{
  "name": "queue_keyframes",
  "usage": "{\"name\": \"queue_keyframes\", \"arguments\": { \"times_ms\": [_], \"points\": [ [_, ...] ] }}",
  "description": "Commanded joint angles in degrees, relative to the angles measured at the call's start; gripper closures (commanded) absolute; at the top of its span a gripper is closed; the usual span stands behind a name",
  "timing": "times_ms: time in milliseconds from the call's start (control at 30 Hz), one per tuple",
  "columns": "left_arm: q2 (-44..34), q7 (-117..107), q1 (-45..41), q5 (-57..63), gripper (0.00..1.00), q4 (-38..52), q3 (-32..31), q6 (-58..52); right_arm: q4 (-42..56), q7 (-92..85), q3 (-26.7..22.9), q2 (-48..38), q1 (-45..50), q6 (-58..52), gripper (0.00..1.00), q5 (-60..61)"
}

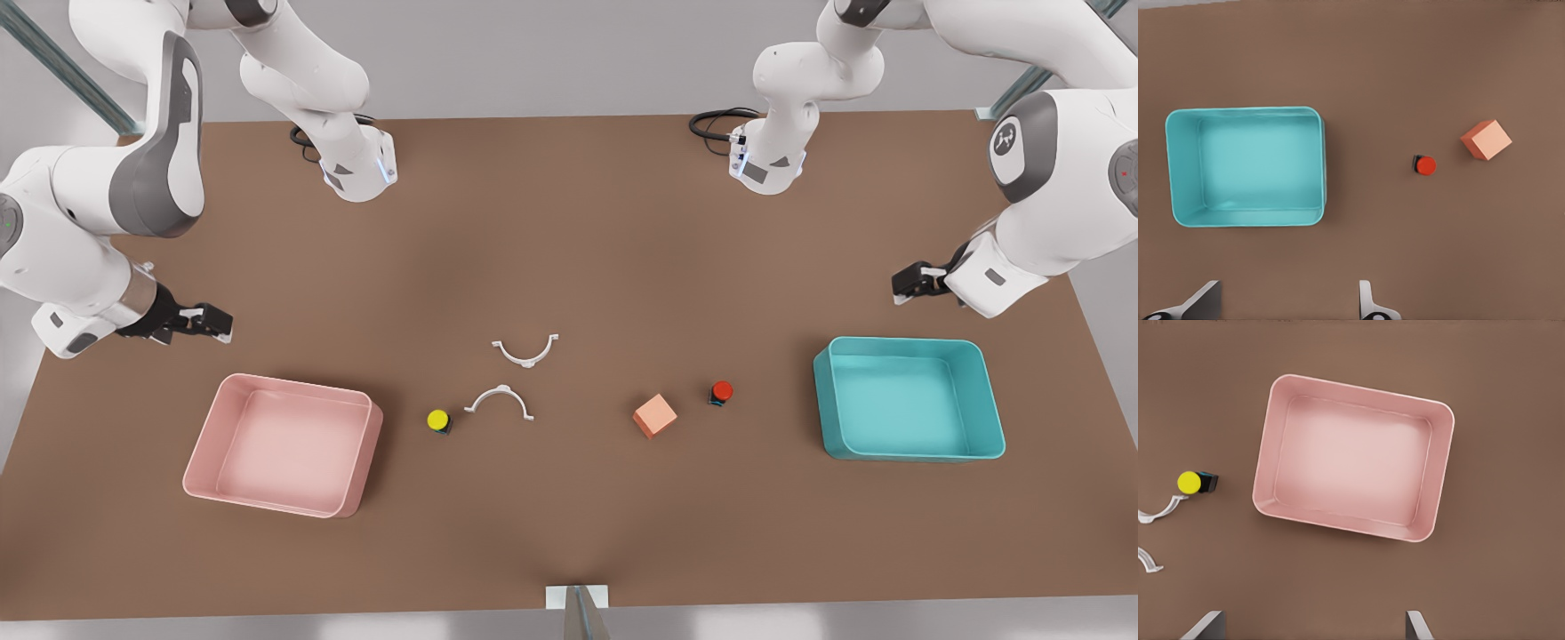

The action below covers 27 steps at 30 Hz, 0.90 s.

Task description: Place the red button in the blue storage box with the left arm, and place the yellow button in the pink storage box with the right arm

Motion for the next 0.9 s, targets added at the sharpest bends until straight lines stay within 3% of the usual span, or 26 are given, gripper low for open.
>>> {"name": "queue_keyframes", "arguments": {
  "times_ms": [0, 100, 200, 367, 500, 667, 867],
  "points": [
    [-0.07, 0.53, -0.04, 0.06, 0.0, 0.03, -0.01, 0.94, 0.03, -0.52, 0.03, -0.02, 0.02, 0.7, 0.0, 0.03],
    [3.27, 1.06, -3.73, 0.06, 0.0, 0.03, -0.44, 2.17, 0.03, -0.6, 0.38, -0.02, 0.02, 0.87, 0.0, -0.06],
    [10.65, 0.8, -10.41, -0.03, 0.0, 0.03, -0.62, 12.53, 0.03, -0.96, 1.96, 0.86, 4.94, 3.95, 0.0, 0.03],
    [19.53, -0.17, -16.56, -0.12, 0.0, -3.39, -0.53, 32.05, 2.57, 6.16, 2.75, 14.56, 16.54, 15.11, 0.0, -3.13],
    [18.57, 0.01, -16.65, -0.12, 0.0, -12.45, -0.62, 41.37, 17.52, 12.49, 2.14, 29.33, 22.43, 15.37, 0.0, -3.49],
    [13.3, -0.26, -17.88, -0.29, 0.0, -28.8, -0.62, 54.73, 8.73, 15.74, 2.66, 31.44, 25.95, 24.43, 0.0, -7.7],
    [13.91, -0.08, -17.79, -0.21, 0.0, -33.02, -0.45, 59.74, 9.52, 15.48, 2.14, 35.57, 25.07, 27.5, 0.0, -7.44]
  ]
}}
